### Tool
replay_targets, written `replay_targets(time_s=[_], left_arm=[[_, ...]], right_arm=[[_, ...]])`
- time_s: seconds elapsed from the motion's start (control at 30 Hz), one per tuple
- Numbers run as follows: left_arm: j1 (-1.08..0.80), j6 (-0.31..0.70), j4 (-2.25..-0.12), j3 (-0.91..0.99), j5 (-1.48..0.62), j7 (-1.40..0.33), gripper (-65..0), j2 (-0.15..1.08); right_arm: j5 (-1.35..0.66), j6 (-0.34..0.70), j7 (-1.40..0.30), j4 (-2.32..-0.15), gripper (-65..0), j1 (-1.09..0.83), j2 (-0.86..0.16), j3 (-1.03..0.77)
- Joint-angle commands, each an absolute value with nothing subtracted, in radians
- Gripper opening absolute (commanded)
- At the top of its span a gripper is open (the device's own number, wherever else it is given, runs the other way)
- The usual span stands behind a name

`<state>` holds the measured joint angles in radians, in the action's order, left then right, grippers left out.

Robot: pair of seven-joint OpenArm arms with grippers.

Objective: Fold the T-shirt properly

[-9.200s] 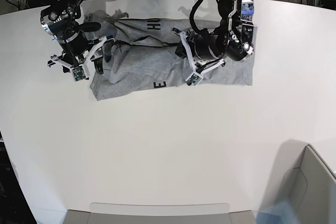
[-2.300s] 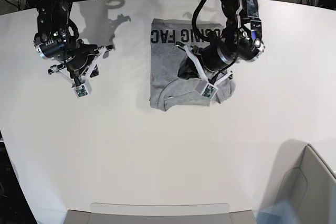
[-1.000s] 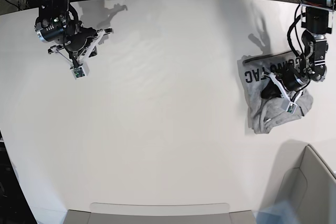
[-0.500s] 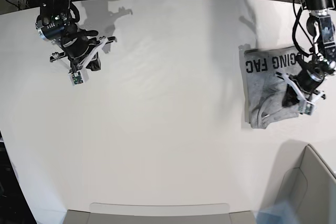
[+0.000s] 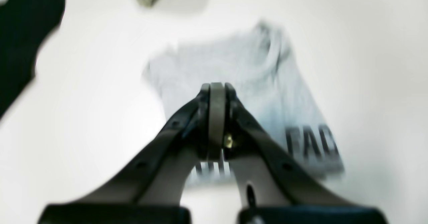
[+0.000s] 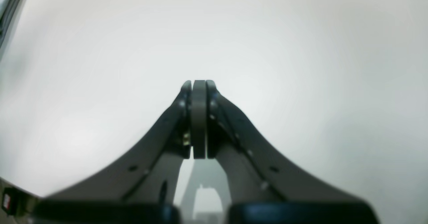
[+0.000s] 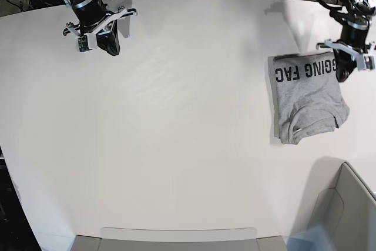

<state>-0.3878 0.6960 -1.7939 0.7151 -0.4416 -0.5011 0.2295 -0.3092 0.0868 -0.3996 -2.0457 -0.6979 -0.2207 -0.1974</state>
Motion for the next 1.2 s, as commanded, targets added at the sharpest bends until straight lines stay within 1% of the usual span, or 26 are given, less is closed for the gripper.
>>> replay_targets(time_s=[0.0, 0.1, 0.27, 0.4, 0.57, 0.7, 0.77, 0.83, 0.87, 1.0, 1.17], left_arm=[[-0.421, 0.698, -1.814, 0.728, -0.461, -0.429, -65.0, 0.229], [-0.552, 0.698, -1.811, 0.722, -0.461, -0.302, -65.0, 0.191], [-0.693, 0.698, -1.782, 0.727, -0.461, -0.133, -65.0, 0.159], [-0.754, 0.698, -1.718, 0.719, -0.461, -0.114, -65.0, 0.153], [-0.774, 0.698, -1.578, 0.742, -0.461, -0.113, -65.0, 0.153], [-0.782, 0.698, -1.475, 0.809, -0.443, -0.102, -65.0, 0.114], [-0.777, 0.698, -1.455, 0.846, -0.366, -0.054, -65.0, 0.094], [-0.777, 0.698, -1.434, 0.891, -0.294, 0.022, -65.0, 0.044], [-0.777, 0.698, -1.428, 0.908, -0.259, 0.065, -65.0, 0.019], [-0.777, 0.698, -1.357, 0.937, -0.150, 0.202, -65.0, -0.061], [-0.704, 0.698, -1.182, 0.986, -0.071, 0.239, -65.0, -0.093]], right_arm=[[-0.314, 0.093, -0.358, -2.064, -65.0, -0.725, -0.225, -0.202], [-0.317, 0.091, -0.298, -2.064, -65.0, -0.809, -0.216, -0.202], [-0.311, 0.091, -0.165, -2.060, -65.0, -0.934, -0.139, -0.255], [-0.311, 0.093, -0.119, -2.055, -65.0, -1.003, -0.087, -0.308], [-0.311, 0.093, -0.039, -2.011, -65.0, -1.087, -0.022, -0.355], [-0.309, 0.093, 0.073, -1.905, -65.0, -1.147, -0.007, -0.367], [-0.309, 0.093, 0.153, -1.822, -65.0, -1.170, -0.001, -0.367], [-0.308, 0.094, 0.234, -1.735, -65.0, -1.173, 0.010, -0.361], [-0.302, 0.104, 0.263, -1.695, -65.0, -1.173, 0.012, -0.361], [-0.282, 0.206, 0.334, -1.557, -65.0, -1.162, 0.013, -0.367], [-0.272, 0.280, 0.352, -1.428, -65.0, -1.086, 0.005, -0.389]])
